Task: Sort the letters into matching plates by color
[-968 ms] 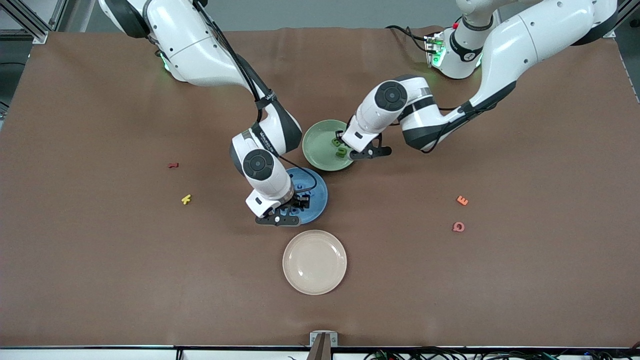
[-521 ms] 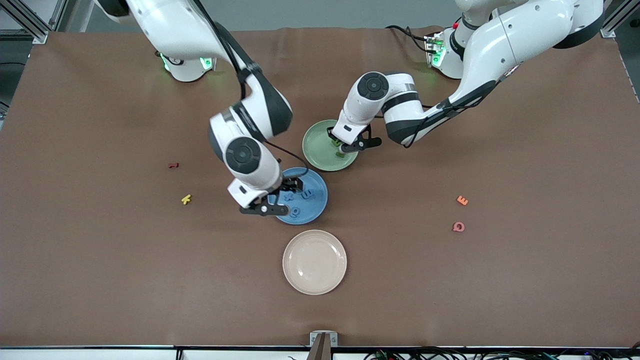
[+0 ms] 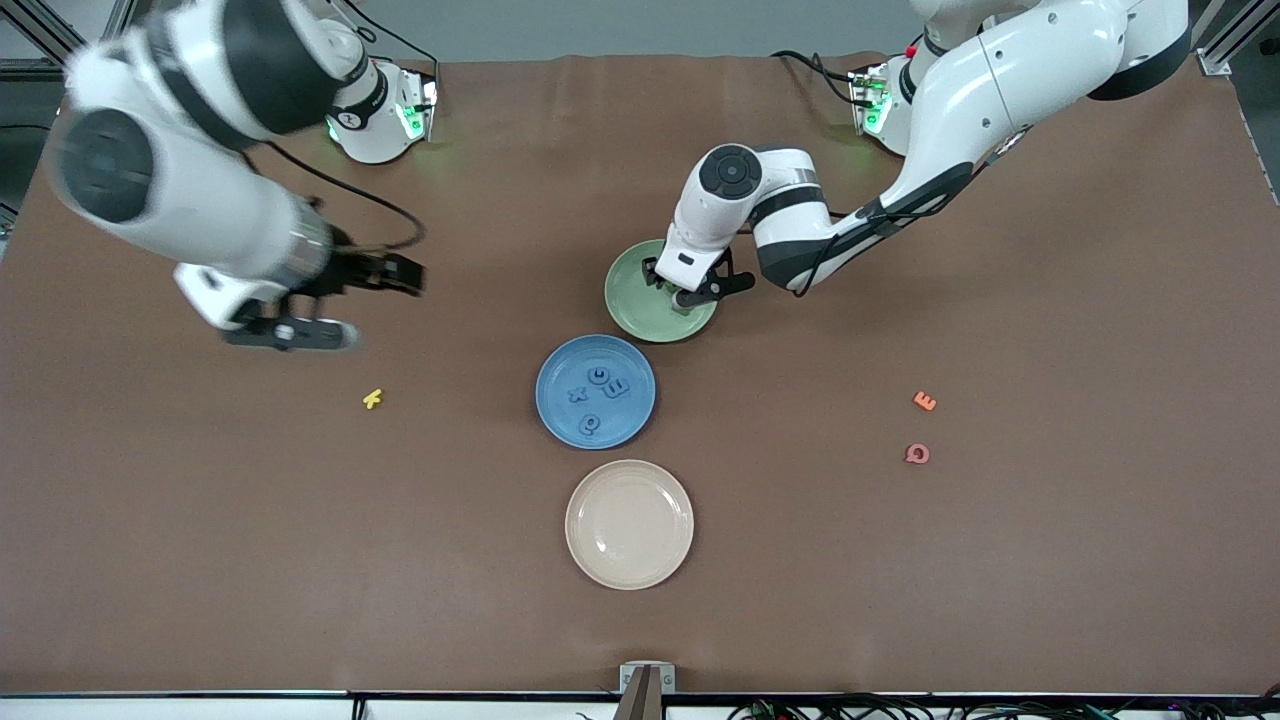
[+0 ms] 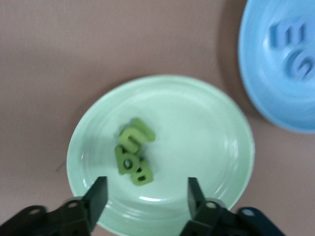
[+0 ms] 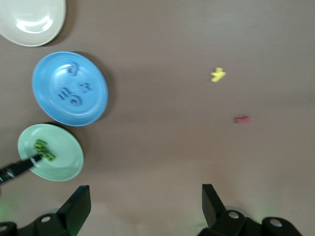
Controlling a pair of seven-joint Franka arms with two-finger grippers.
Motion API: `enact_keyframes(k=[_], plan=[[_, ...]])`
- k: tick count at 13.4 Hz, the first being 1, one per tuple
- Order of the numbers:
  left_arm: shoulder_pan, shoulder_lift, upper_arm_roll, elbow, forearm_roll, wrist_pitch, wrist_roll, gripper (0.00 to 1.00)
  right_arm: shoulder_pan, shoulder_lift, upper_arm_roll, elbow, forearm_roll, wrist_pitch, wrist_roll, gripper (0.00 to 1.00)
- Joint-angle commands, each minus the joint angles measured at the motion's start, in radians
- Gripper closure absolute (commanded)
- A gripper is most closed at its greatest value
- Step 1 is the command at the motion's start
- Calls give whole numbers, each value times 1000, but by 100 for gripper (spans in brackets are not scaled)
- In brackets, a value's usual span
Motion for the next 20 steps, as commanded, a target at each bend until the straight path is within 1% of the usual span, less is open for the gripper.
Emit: enact_keyframes(k=[1,2,3,5,7,10,11,13,14,15,16,18,20], plan=[[44,-65,3,46,18,-29,-14,0,-123,-79,21,-58,-28,-31,-87,0],[67,-82,-2,75,18,-54,2,0,-146,-96,21,-58,-78,-32,-123,0],[89,-96,-4,112,18,-89,37,0,-177,-104,21,-56,-104,-32,-154,0],[104,-106,-2,193,18,-181,161,0,-246,-108,21,-48,-111,-27,-222,0],[123,-105,1,268,18,-305,277,0,-303,-102,21,-15,-109,-22,-227,0],[123,-105,29,370,18,-437,409,0,-312,-96,21,4,-109,-21,-224,0],[123,-103,41,402,16,-470,464,0,-324,-82,21,37,-100,-24,-222,0],[120,-99,65,456,15,-491,505,0,-314,-76,22,67,-114,-24,-216,0],[106,-117,113,480,9,-493,523,0,-320,-76,23,68,-112,-24,-213,0],[80,-155,169,491,-14,-491,567,0,-326,-76,23,74,-105,-22,-220,0],[40,-204,247,496,-76,-491,633,0,-325,-78,21,77,-106,-22,-222,0],[-76,-307,460,497,-256,-484,800,0,-325,-76,23,94,-114,-24,-224,0],[-142,-404,623,496,-403,-484,966,0,-325,-78,23,97,-114,-22,-222,0]])
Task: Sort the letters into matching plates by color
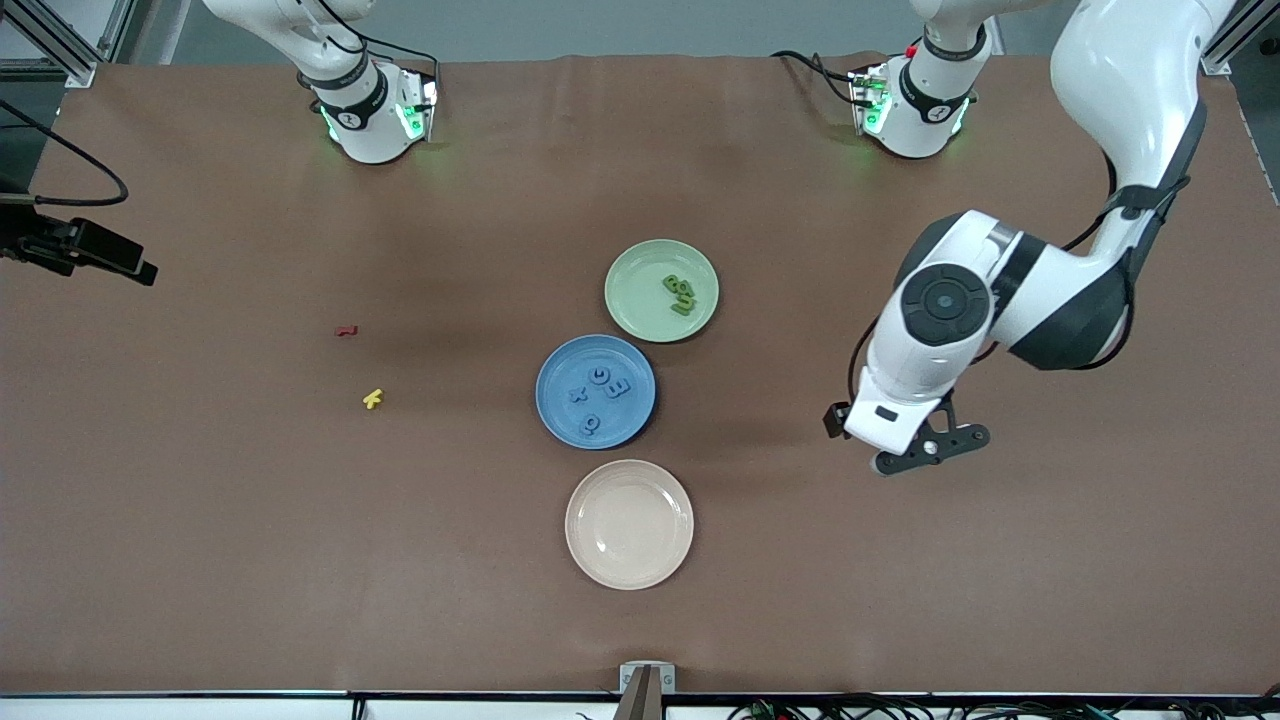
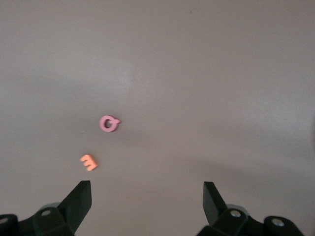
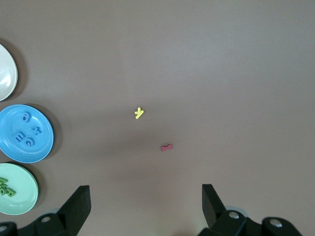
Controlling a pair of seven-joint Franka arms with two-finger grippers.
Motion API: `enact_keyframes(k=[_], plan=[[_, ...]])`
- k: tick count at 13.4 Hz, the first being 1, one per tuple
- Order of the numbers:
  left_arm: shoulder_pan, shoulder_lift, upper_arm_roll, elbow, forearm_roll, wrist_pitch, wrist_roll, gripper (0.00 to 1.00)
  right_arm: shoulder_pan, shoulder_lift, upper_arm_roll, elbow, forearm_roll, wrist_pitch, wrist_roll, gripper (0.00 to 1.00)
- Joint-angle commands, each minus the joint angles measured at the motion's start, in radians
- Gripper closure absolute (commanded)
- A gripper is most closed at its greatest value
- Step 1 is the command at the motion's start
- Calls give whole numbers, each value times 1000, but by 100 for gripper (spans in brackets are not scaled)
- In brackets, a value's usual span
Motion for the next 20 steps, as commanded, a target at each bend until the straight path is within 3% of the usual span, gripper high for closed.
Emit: enact_keyframes(k=[1,2,4,10,15,20], plan=[[-88,-166,214,-19,-193,-20,205,0,-23,10,20,36,-12,-5,0,0],[-110,-220,292,-28,-270,-30,279,0,-21,10,20,37,-12,-5,-2,0],[-127,-297,373,-36,-335,-91,388,0,-21,10,20,45,-12,-4,-2,0],[-125,-483,538,-44,-464,-282,676,0,-18,10,20,54,-15,2,-2,0],[-76,-581,532,-86,-497,-336,718,0,-11,10,23,54,-44,7,-2,0],[-65,-596,526,-85,-502,-356,717,0,-11,10,23,54,-46,5,-2,0]])
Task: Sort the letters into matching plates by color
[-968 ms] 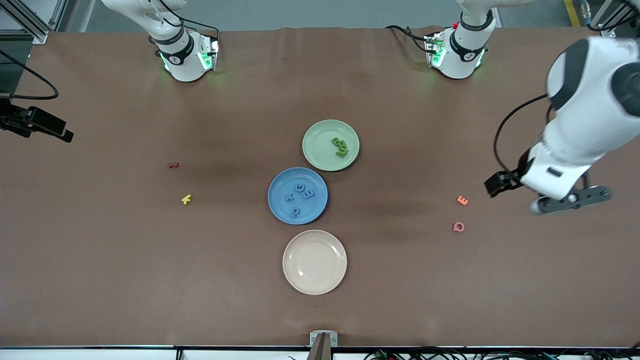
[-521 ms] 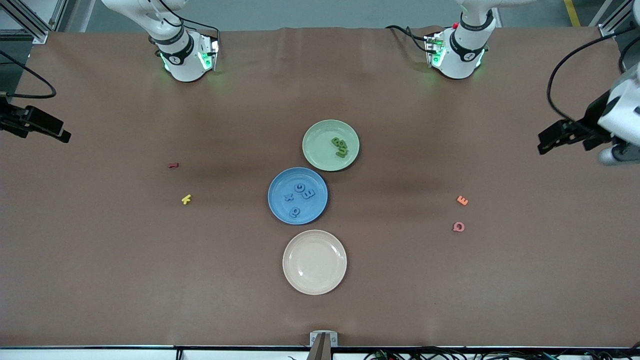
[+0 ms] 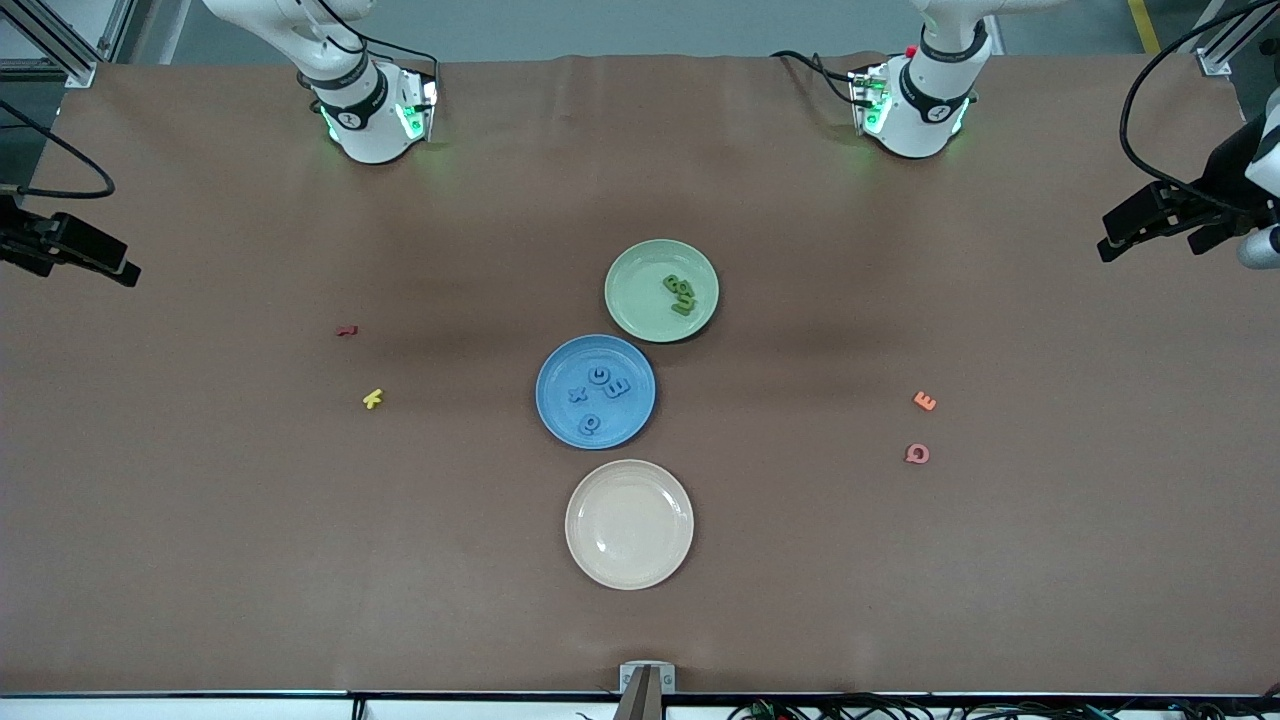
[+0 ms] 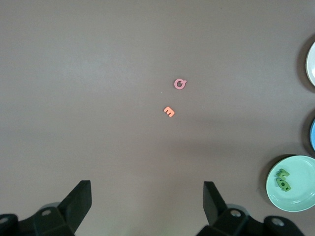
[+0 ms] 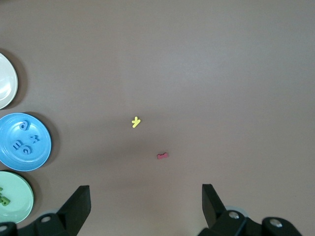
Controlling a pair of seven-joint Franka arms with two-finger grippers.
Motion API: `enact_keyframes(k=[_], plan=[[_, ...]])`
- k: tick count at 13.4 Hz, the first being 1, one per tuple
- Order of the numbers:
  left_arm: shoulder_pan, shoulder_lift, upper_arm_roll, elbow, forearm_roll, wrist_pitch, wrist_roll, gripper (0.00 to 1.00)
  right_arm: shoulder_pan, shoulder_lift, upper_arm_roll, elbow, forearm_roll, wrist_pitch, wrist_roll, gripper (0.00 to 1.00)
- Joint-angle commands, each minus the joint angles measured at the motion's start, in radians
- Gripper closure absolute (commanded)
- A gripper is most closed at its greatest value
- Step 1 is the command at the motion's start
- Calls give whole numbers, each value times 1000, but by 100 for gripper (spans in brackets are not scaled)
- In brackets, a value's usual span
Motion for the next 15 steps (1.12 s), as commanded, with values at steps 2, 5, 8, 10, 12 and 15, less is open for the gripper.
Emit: enact_keyframes(k=[2,5,8,10,12,15], plan=[[7,-34,-12,-10,-2,-44,11,0,-10,9,12,22,-17,-7,-2,0],[8,-40,-24,-9,0,-45,12,0,-10,9,12,22,-16,-8,-2,0],[5,-30,-26,2,1,-45,29,0,-10,9,12,22,-16,-7,-2,0],[4,-22,-26,2,3,-45,67,0,-10,9,12,22,-16,-8,-2,0],[2,-14,-26,5,3,-45,68,0,-10,9,12,22,-16,-8,-2,0],[-2,15,-27,54,32,-62,62,0,-10,9,12,22,-16,-8,-2,0]])
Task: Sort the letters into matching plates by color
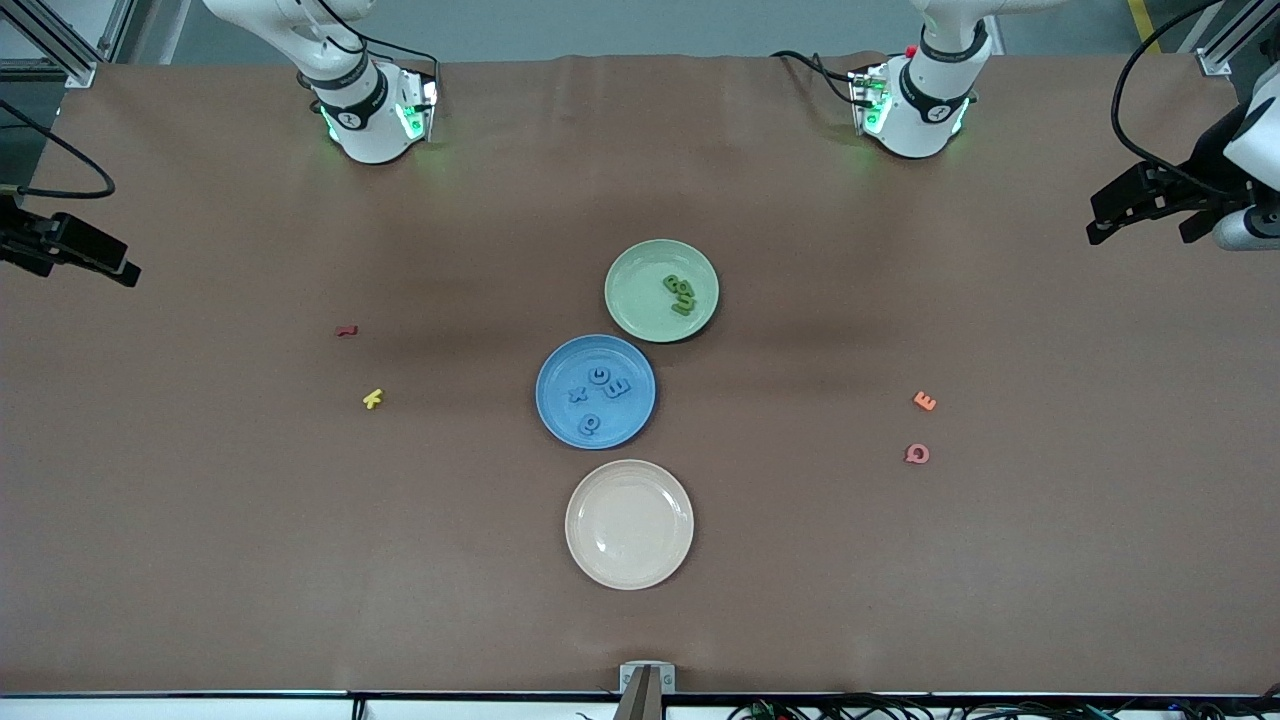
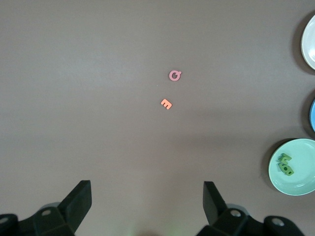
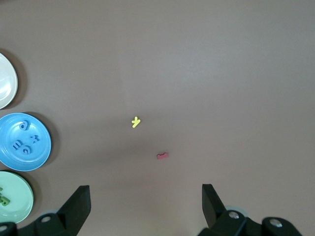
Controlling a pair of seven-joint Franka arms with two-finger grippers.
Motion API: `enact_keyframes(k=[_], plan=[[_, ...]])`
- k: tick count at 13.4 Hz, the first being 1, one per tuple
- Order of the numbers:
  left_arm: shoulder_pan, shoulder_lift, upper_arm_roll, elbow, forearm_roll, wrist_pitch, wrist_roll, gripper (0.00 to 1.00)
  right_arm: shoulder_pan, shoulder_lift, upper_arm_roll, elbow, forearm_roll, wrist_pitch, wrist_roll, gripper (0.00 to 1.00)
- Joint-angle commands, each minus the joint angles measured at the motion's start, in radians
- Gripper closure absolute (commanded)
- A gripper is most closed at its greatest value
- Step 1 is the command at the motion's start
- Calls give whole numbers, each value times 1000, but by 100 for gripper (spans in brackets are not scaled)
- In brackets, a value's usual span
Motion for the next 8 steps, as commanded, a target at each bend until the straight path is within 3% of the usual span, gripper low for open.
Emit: enact_keyframes(k=[1,8], plan=[[-2,26,-14,50,27,-30,5,0,-10,9,12,22,-15,-8,-2,0],[6,22,-61,50,36,-55,3,0,-10,9,12,22,-14,-7,-2,0]])
